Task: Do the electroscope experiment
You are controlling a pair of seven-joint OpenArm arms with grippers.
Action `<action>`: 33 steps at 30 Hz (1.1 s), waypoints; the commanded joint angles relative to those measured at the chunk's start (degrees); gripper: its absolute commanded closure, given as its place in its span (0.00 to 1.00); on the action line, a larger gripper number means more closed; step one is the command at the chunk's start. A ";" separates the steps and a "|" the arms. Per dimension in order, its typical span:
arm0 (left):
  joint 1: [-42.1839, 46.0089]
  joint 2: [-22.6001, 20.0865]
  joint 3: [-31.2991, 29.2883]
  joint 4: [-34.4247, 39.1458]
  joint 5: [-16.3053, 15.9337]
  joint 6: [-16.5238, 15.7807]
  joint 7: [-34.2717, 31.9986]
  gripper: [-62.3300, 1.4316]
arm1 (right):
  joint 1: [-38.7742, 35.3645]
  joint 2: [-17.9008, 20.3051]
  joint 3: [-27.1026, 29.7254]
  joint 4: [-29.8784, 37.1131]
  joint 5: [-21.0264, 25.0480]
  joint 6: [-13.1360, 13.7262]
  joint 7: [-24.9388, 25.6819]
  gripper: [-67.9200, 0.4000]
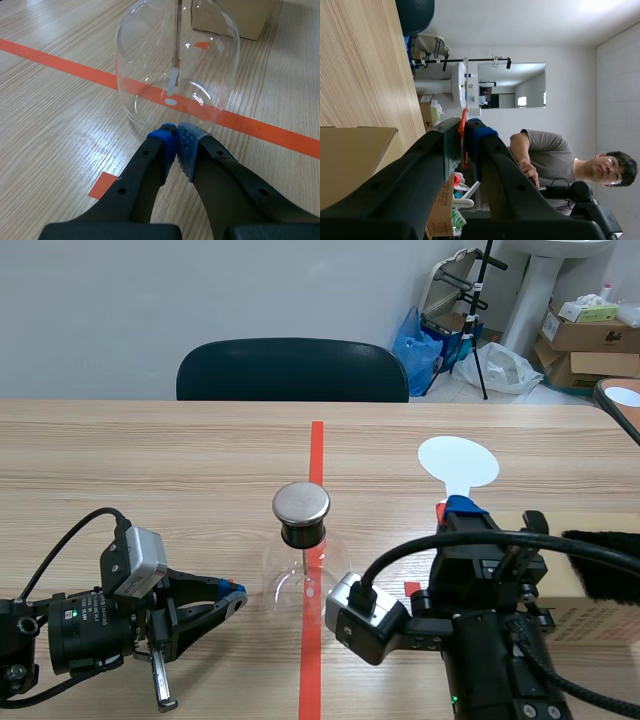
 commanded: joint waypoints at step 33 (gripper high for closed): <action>-0.31 -0.13 -0.33 1.03 -0.63 0.07 -0.83 0.91 | -19.50 -4.13 41.20 6.40 19.65 -8.65 48.15 0.98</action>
